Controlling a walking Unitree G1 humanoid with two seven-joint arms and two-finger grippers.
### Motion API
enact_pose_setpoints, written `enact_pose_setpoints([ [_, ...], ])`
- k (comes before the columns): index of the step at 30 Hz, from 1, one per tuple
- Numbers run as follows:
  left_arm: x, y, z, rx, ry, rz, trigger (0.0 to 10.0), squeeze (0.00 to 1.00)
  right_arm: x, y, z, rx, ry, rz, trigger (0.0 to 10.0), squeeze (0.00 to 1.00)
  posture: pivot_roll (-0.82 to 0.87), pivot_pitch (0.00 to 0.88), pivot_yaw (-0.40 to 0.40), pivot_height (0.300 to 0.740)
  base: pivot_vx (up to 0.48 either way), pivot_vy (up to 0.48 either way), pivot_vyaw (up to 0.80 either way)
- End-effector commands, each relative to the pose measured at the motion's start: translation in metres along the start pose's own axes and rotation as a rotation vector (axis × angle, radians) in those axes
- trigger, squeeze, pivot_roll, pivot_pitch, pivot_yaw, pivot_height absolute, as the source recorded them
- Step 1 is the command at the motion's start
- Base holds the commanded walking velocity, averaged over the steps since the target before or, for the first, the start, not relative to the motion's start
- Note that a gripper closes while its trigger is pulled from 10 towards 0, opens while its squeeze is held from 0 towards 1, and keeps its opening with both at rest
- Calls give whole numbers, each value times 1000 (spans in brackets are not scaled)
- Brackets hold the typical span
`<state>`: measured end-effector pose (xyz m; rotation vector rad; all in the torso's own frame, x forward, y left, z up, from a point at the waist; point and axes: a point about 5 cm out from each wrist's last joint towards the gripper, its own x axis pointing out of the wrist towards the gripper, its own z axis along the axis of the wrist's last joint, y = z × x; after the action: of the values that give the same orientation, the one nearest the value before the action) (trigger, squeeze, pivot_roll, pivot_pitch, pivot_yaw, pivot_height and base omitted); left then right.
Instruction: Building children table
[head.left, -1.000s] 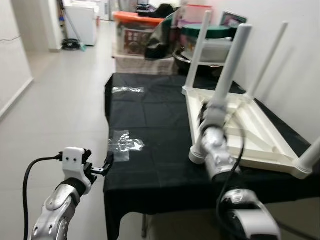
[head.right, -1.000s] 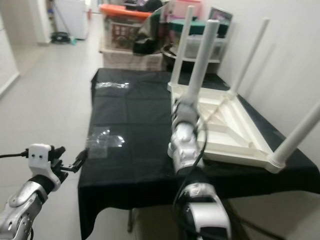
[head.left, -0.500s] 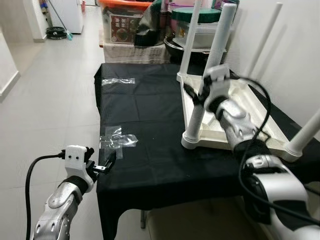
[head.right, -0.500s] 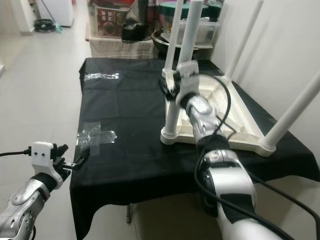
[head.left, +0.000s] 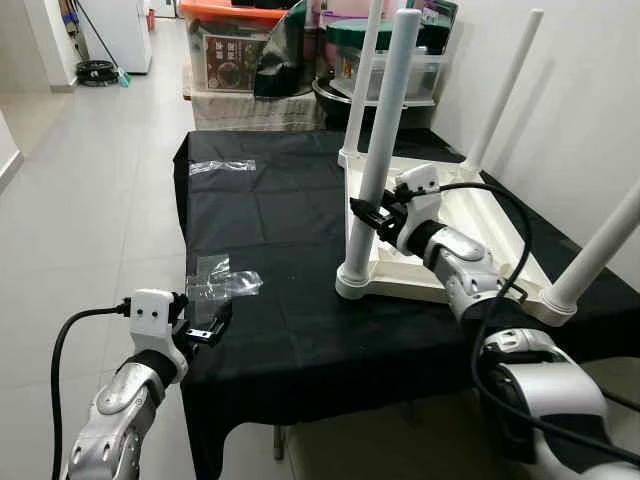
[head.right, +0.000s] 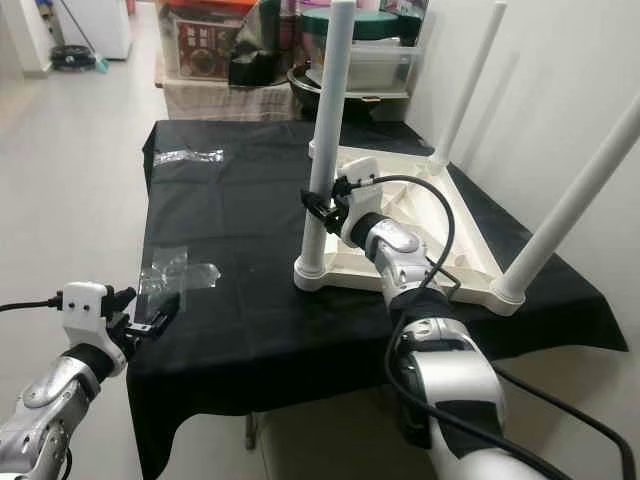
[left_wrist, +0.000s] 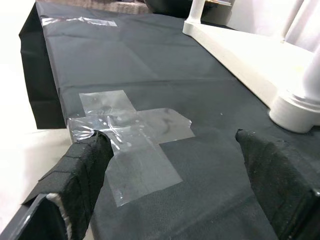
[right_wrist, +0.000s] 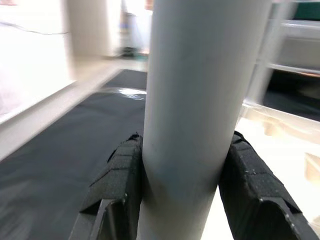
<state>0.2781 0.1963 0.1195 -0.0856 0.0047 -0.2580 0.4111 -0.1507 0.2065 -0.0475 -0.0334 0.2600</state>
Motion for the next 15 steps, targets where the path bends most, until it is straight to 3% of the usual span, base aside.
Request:
enact_pose_setpoints([
  [1, -2, 1, -3, 6, 19, 0, 10000, 0, -10, -23, -24, -11, 124, -236, 0, 0, 76, 0, -100, 740, 0, 0, 0],
  [3, -1, -1, -3, 4, 21, -7, 10000, 0, -29, -42, -43, 30, 173, -649, 0, 0, 69, 0, -92, 740, 0, 0, 0],
  [4, -1, -2, -4, 4, 21, -9, 10000, 0, -39, -44, -49, 23, 172, -779, 0, 0, 69, 0, -92, 740, 0, 0, 0],
  [7, -1, -2, -3, 5, 22, -10, 10000, 0, -47, -42, -53, 25, 162, -855, 0, 0, 68, 0, -91, 740, 0, 0, 0],
  [8, -2, -1, -4, 5, 24, -9, 10000, 0, -55, -31, -54, 22, 141, -882, 0, 0, 64, 0, -86, 740, 0, 0, 0],
  [9, -2, -1, -4, 5, 24, -9, 10000, 0, -55, -31, -54, 22, 141, -882, 0, 0, 64, 0, -86, 740, 0, 0, 0],
  [10, -2, 0, -4, 6, 26, -8, 10000, 0, -60, -18, -53, 16, 136, -860, 0, 0, 60, 0, -85, 740, 0, 0, 0],
  [11, -3, 0, -4, 6, 29, -9, 10000, 0, -64, -5, -49, 2, 115, -812, 10000, 0, 58, 0, -83, 740, 0, 0, 0],
  [12, -3, 0, -4, 6, 29, -9, 10000, 0, -64, -5, -49, 2, 115, -812, 10000, 0, 58, 0, -83, 740, 0, 0, 0],
  [14, -3, -1, -5, 6, 33, -12, 10000, 0, -66, 10, -40, -11, 73, -693, 10000, 0, 58, 0, -83, 740, 0, 0, 0],
  [15, -3, -1, -5, 5, 33, -14, 10000, 0, -64, 11, -36, 9, 30, -646, 10000, 847, 47, 0, -80, 740, 0, 0, 0],
])
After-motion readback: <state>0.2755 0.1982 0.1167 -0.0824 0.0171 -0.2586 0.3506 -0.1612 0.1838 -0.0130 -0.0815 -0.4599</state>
